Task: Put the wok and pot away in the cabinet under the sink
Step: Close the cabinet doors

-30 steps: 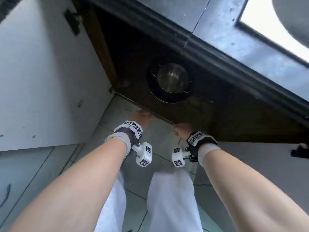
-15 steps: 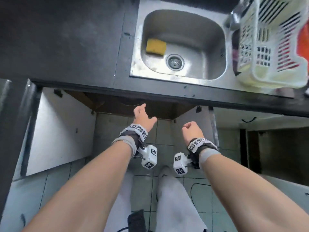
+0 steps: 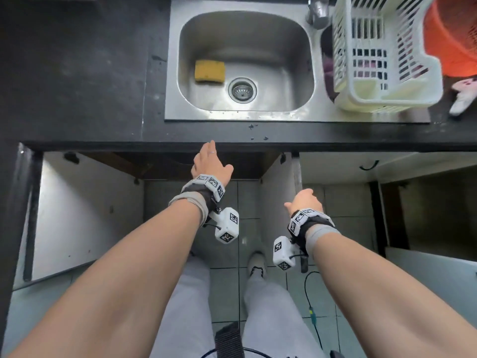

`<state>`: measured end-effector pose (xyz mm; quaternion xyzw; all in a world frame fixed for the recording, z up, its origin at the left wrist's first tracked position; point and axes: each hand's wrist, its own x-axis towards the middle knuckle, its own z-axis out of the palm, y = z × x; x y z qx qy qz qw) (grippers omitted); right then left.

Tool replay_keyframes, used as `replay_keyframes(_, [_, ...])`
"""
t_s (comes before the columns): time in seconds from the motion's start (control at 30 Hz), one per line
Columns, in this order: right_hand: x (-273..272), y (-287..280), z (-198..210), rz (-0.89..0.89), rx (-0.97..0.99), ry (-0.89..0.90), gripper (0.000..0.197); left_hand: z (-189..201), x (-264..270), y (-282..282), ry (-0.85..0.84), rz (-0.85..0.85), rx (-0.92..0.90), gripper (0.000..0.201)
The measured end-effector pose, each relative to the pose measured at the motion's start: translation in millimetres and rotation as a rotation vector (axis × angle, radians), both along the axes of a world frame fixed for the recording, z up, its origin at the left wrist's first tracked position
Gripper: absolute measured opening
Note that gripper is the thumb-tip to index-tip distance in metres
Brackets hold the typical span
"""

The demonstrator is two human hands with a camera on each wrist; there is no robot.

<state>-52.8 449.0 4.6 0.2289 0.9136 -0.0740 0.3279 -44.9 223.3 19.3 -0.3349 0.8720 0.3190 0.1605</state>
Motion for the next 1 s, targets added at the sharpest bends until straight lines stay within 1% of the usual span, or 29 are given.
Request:
replay_keyframes(0.1, [6,-22,-1,-0.032,-0.061,-0.003,0.044,1,-2,-16,0.028,0.021,0.015,0.082])
replay_keyframes(0.2, [17,-62,-13,-0.044,-0.125,-0.122,0.049,-1,-1,-37,0.022,0.028,-0.023,0.082])
replay_keyframes(0.27, [21,-91,-23,-0.075,-0.19,-0.158,0.049,-4,2,-53,0.016,0.027,-0.017,0.078])
replay_keyframes(0.37, [13,-128,-31,-0.128,-0.304,-0.108,0.049,-6,4,-79,0.035,-0.028,0.052,0.069])
replay_keyframes(0.47, [1,-158,-28,-0.163,-0.39,-0.032,0.051,-7,5,-103,0.055,-0.091,0.099,0.065])
replay_keyframes(0.57, [-6,-184,-28,-0.135,-0.43,-0.003,0.061,-6,6,-122,0.085,-0.051,0.121,0.062])
replay_keyframes(0.63, [-11,-199,-27,-0.119,-0.463,0.012,0.061,-5,8,-135,0.092,-0.039,0.118,0.061])
replay_keyframes(0.73, [-15,-218,-22,-0.059,-0.453,0.01,0.063,-6,15,-153,0.09,-0.044,0.108,0.06])
replay_keyframes(0.8, [-15,-230,-20,-0.052,-0.435,0.004,0.067,-5,22,-165,0.101,-0.012,0.128,0.058])
replay_keyframes(0.87, [-9,-241,-22,-0.074,-0.42,-0.029,0.07,-4,33,-180,0.118,0.053,0.143,0.056])
replay_keyframes(0.93, [4,-255,-26,-0.072,-0.403,-0.088,0.073,-4,54,-199,0.115,0.144,0.123,0.054])
replay_keyframes(1.0, [21,-280,-34,-0.026,-0.395,-0.163,0.073,-7,82,-225,0.074,0.257,0.072,0.053])
